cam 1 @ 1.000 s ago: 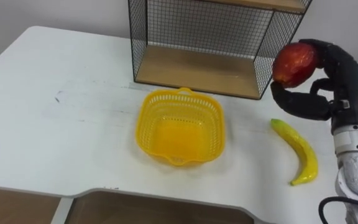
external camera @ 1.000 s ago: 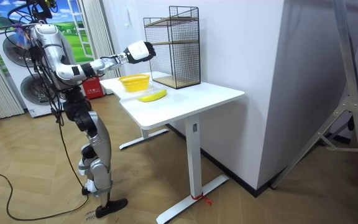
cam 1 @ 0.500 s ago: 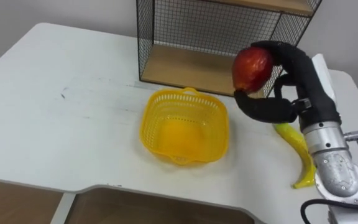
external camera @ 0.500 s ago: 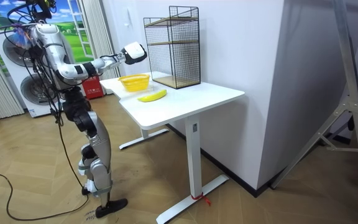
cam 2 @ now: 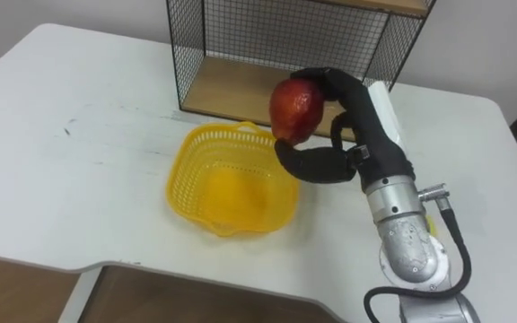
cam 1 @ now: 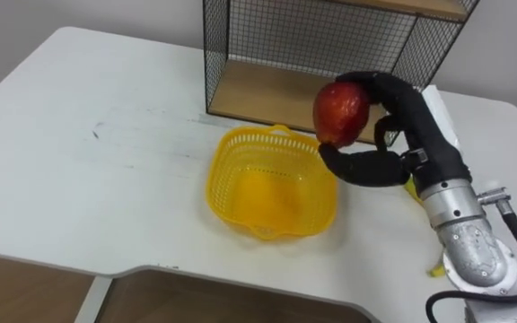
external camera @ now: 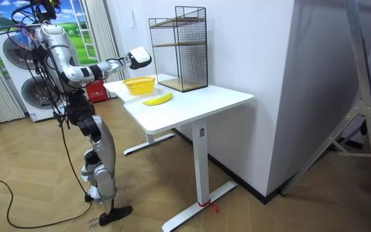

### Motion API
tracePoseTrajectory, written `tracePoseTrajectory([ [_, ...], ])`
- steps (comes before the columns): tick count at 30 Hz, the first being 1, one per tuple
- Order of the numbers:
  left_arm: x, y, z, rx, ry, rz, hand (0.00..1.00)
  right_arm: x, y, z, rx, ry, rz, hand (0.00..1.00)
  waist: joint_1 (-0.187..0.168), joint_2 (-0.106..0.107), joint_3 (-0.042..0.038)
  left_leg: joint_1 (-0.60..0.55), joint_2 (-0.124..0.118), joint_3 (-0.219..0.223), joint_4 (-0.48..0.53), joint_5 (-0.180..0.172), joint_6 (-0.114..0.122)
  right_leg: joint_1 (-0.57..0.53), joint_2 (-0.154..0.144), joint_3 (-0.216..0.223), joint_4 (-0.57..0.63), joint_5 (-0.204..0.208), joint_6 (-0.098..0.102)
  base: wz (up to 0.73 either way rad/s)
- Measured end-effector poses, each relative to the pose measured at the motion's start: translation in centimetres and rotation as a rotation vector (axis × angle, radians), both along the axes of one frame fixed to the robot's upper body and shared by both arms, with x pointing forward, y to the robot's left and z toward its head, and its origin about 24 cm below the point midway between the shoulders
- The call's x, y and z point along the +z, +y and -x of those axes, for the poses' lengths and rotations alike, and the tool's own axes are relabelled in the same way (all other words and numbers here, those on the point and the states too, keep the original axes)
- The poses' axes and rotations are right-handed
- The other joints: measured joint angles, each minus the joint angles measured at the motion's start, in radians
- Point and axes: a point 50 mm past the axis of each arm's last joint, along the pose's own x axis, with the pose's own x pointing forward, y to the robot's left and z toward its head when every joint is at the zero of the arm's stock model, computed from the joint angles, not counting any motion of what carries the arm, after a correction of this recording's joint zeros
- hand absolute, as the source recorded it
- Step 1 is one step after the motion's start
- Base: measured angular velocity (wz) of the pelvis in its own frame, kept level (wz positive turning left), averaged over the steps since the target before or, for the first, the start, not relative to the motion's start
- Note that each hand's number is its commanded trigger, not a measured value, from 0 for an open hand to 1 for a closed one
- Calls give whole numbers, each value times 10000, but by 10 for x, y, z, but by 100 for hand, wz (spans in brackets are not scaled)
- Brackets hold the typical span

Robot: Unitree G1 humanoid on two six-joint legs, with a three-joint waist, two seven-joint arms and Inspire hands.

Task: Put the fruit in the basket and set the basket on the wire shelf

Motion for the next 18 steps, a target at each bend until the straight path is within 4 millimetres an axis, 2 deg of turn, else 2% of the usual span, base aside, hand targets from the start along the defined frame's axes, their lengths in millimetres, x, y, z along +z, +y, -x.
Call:
tracePoseTrajectory([
  [6, -1, -5, 0, -383, 113, 93, 0, -9, 12, 1, 617, 413, 370, 100, 5, 97, 40, 5, -1, -11, 10, 1, -1, 11, -2, -11, 4, 0, 0, 0],
  [7, -1, -5, 1, -399, 127, 106, 0, -10, 13, 1, 729, 502, 475, 92, 3, 97, 40, 1, -1, -21, 11, 1, -1, 11, -2, -20, 5, 0, 0, 0],
  [8, -1, -5, 1, -427, 138, 120, 0, -12, 15, 2, 835, 590, 544, 53, 5, 93, 37, -4, -1, -28, 12, 1, -1, 11, -3, -28, 5, 0, 0, 0],
  [9, -1, -5, 1, -445, 144, 127, 0, -12, 16, 2, 895, 623, 588, 7, 5, 89, 35, -6, -1, -29, 13, 1, -1, 11, -4, -30, 5, 0, 0, 0],
  [10, -2, -6, 1, -464, 155, 145, 0, -13, 18, 2, 1025, 686, 638, 0, 6, 82, 31, -9, -1, -34, 13, 1, -1, 10, -4, -36, 5, 0, 0, 0],
  [18, -2, -6, 0, -494, 154, 166, 0, -22, 20, 3, 1267, 1145, 708, 0, 46, 65, 20, -2, -3, -44, 74, 1, 0, 14, -8, -57, 1, 0, 0, 0],
])
